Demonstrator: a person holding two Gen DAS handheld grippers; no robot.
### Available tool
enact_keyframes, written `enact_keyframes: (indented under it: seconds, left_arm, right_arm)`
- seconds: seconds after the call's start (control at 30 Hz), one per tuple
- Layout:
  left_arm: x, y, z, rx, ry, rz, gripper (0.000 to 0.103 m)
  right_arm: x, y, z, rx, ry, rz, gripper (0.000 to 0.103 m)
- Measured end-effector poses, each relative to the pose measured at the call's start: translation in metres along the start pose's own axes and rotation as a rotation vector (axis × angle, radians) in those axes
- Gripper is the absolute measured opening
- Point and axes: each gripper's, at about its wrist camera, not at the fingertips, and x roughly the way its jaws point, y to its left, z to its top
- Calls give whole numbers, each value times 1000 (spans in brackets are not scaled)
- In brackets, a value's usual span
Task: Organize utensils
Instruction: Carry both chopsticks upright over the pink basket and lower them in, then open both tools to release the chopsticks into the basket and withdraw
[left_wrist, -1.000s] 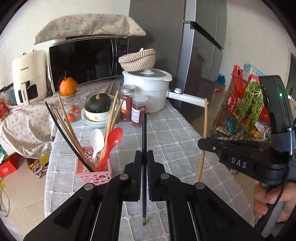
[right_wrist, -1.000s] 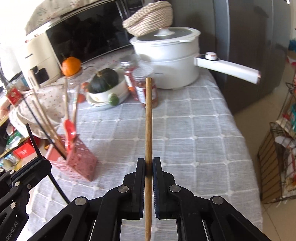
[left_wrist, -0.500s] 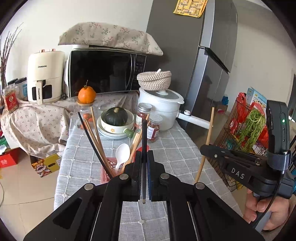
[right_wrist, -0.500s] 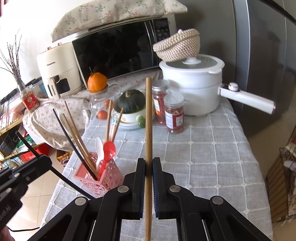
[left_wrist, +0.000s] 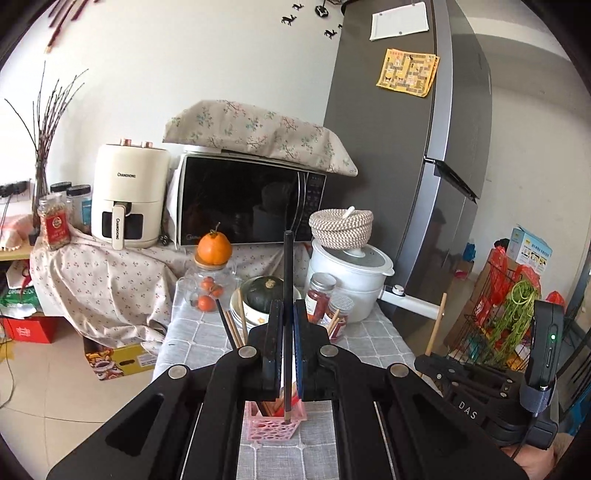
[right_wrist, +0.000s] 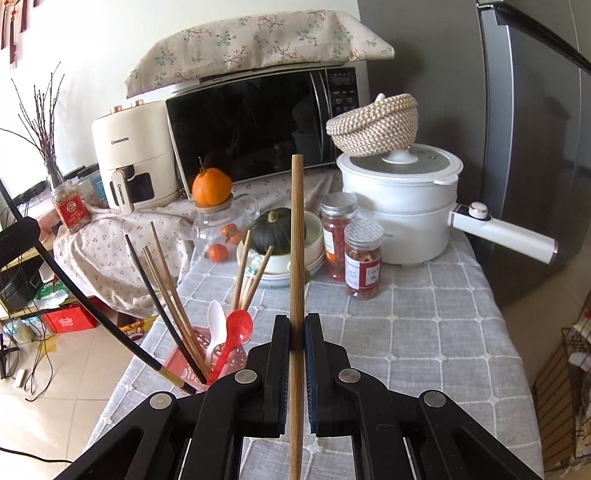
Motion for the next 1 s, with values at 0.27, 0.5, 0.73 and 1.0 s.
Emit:
enact_keyframes:
  seconds: [0.27,0.5,0.73,1.0]
  left_arm:
    - [-1,22,13,-80,-57,16,5]
    - [38,20,3,-47,41,53,5]
    - [79,15,-16,1,148,105,5]
    - [105,0,-33,66,211,78,8]
  right_arm:
    - [3,4,1,17,-11,13,6]
    - [6,11,2,15,-35,28,6]
    - [11,10,2,32,-39,44,6]
    - [14,11,1,24,-54,51,6]
